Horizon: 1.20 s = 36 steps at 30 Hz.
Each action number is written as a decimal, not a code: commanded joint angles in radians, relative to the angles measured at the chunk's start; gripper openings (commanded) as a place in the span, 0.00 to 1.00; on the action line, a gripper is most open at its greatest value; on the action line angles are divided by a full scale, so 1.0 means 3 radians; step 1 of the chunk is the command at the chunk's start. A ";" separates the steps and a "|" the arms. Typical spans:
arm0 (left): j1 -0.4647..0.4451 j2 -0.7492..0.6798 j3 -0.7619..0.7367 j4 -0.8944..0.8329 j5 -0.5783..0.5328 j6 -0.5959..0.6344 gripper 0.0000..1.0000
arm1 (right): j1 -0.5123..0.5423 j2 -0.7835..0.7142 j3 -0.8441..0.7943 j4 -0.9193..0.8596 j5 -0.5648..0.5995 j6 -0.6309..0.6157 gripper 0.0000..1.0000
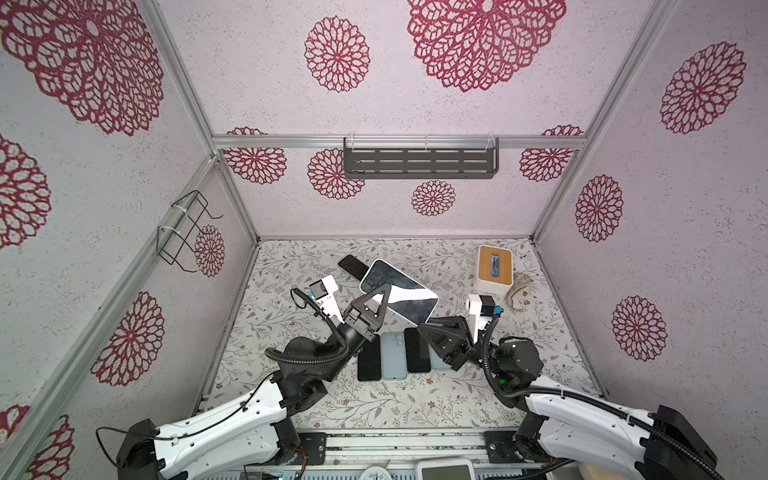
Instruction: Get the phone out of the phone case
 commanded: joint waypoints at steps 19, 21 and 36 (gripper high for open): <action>0.0022 0.0021 0.0319 -0.0749 0.0249 -0.0280 0.00 | -0.0063 -0.0293 0.0172 -0.0540 0.0085 -0.0731 0.00; 0.0023 0.0010 0.0328 -0.0875 0.0254 -0.0334 0.00 | -0.0063 -0.0333 0.0207 -0.0732 0.0125 -0.0894 0.00; 0.0007 0.0259 0.0532 -0.1159 0.0632 -0.0536 0.00 | -0.0064 -0.0438 0.0343 -0.1267 0.0643 -0.1519 0.00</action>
